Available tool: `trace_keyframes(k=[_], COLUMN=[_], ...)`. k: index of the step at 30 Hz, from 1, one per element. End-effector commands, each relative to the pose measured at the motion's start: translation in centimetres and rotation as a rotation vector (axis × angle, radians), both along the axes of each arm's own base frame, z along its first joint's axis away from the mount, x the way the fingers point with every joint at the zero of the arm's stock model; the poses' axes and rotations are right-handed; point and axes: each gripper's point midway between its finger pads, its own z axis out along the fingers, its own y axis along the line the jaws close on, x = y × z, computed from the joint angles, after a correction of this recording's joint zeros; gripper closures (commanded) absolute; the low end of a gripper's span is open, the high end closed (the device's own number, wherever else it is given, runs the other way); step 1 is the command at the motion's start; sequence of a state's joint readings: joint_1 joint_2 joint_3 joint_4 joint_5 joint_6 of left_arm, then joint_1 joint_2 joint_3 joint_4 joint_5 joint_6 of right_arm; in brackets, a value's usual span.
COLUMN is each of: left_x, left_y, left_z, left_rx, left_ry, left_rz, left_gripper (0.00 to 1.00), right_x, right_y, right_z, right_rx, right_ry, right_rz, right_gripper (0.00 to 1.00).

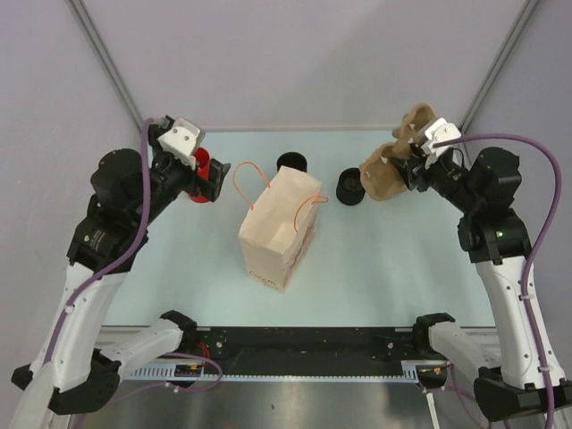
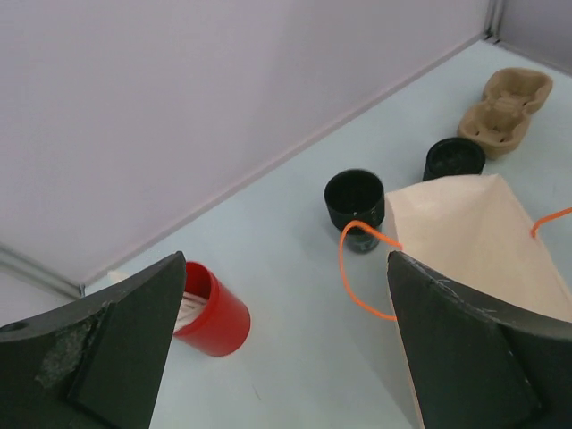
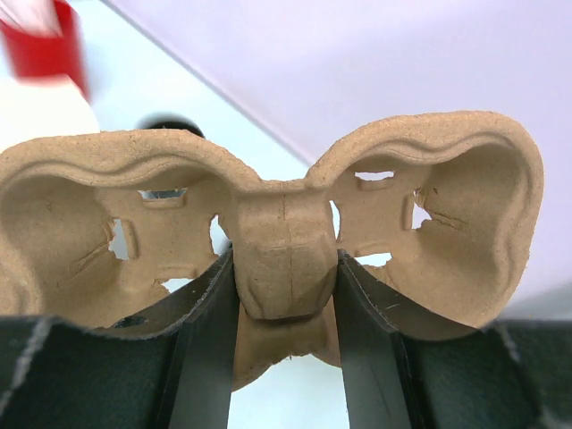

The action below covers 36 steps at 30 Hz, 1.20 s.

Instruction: Pack the takeout coffee

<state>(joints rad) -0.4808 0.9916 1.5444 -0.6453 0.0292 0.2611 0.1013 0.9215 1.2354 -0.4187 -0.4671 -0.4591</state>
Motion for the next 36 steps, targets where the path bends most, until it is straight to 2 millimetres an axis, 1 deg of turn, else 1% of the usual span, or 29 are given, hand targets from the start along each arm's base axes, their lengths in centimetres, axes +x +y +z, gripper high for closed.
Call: trace_keyframes(k=[1, 2, 3, 4, 5, 6, 8, 10, 11, 12, 13, 14, 15, 16, 17, 18, 19, 20, 21, 22, 25, 27, 30, 33, 34, 36], left_x=[2.3, 2.5, 2.9, 2.9, 2.8, 2.8, 2.6, 2.1, 2.0, 1.8, 1.7, 1.4, 1.3, 1.2, 1.1, 0.9, 0.9, 1.0, 0.8, 0.9, 1.0, 1.2, 1.8, 2.4, 2.5, 2.6], left_y=[0.8, 0.7, 1.4, 1.6, 1.4, 1.9, 2.5, 2.6, 2.7, 2.7, 2.7, 2.9, 3.0, 3.0, 3.4, 3.3, 3.4, 3.8, 3.7, 3.8, 3.8, 3.7, 3.0, 2.0, 1.7, 0.9], left_z=[-4.1, -5.2, -5.6, -5.8, -6.2, -6.2, -5.8, -5.6, -5.6, -5.7, -6.0, -5.8, -5.9, -6.0, -6.0, -5.9, -6.1, -6.1, -6.0, -6.3, -6.4, -6.7, -6.2, -5.4, -5.0, -4.2], left_rx=[-0.022, -0.029, -0.035, -0.045, -0.052, -0.057, -0.059, -0.059, -0.061, -0.063, -0.063, -0.068, -0.071, -0.075, -0.079, -0.086, -0.092, -0.097, -0.105, -0.113, -0.128, -0.132, -0.140, -0.156, -0.163, -0.189], left_ry=[0.092, 0.120, 0.128, 0.132, 0.143, 0.141, 0.131, 0.122, 0.122, 0.121, 0.126, 0.116, 0.117, 0.121, 0.119, 0.114, 0.117, 0.116, 0.114, 0.116, 0.123, 0.141, 0.150, 0.153, 0.149, 0.149], left_rz=[0.052, 0.044, 0.067, 0.070, 0.056, 0.067, 0.073, 0.060, 0.054, 0.049, 0.046, 0.042, 0.042, 0.039, 0.047, 0.033, 0.034, 0.045, 0.027, 0.026, 0.009, 0.000, -0.042, -0.096, -0.117, -0.157], left_gripper=[0.01, 0.00, 0.01, 0.01, 0.01, 0.01, 0.00, 0.00, 0.00, 0.01, 0.01, 0.01, 0.01, 0.01, 0.01, 0.01, 0.01, 0.01, 0.00, 0.01, 0.01, 0.01, 0.00, 0.01, 0.00, 0.01], right_x=[-0.1, 0.4, 0.3, 0.2, 0.7, 0.2, 0.4, -0.4, 0.1, -0.6, -0.8, -1.0, -0.8, -1.7, -2.1, -2.3, -3.1, -3.4, -3.4, -3.8, -4.2, -4.2, -4.3, -4.5, -4.3, -4.1], right_y=[5.3, 6.2, 7.3, 8.2, 9.1, 10.4, 12.1, 14.3, 15.3, 16.7, 17.7, 18.5, 19.7, 21.1, 21.8, 22.6, 23.5, 23.8, 24.2, 24.6, 25.3, 25.5, 26.2, 26.5, 26.6, 26.6], right_z=[4.7, 5.6, 6.0, 6.1, 6.9, 7.2, 8.5, 9.1, 9.3, 9.1, 8.7, 8.0, 6.7, 5.9, 5.0, 3.6, 2.8, 2.1, 1.0, 0.3, -1.3, -1.7, -2.5, -3.0, -3.6, -4.2], right_rx=[0.127, 0.150, 0.169, 0.191, 0.194, 0.193, 0.188, 0.193, 0.197, 0.198, 0.200, 0.200, 0.190, 0.179, 0.171, 0.162, 0.153, 0.147, 0.136, 0.128, 0.114, 0.127, 0.133, 0.140, 0.138, 0.145], right_ry=[-0.044, -0.028, -0.011, 0.022, 0.032, 0.039, 0.039, 0.056, 0.070, 0.089, 0.111, 0.142, 0.183, 0.210, 0.241, 0.283, 0.313, 0.336, 0.372, 0.402, 0.465, 0.497, 0.542, 0.569, 0.584, 0.603], right_rz=[0.181, 0.214, 0.254, 0.295, 0.317, 0.360, 0.400, 0.463, 0.480, 0.528, 0.550, 0.571, 0.589, 0.627, 0.640, 0.655, 0.678, 0.685, 0.687, 0.695, 0.693, 0.672, 0.649, 0.624, 0.612, 0.589], right_gripper=[0.94, 0.94, 0.94, 0.94, 0.94, 0.94, 0.95, 0.94, 0.94, 0.94, 0.95, 0.94, 0.95, 0.94, 0.95, 0.95, 0.95, 0.95, 0.95, 0.94, 0.95, 0.95, 0.95, 0.95, 0.95, 0.95])
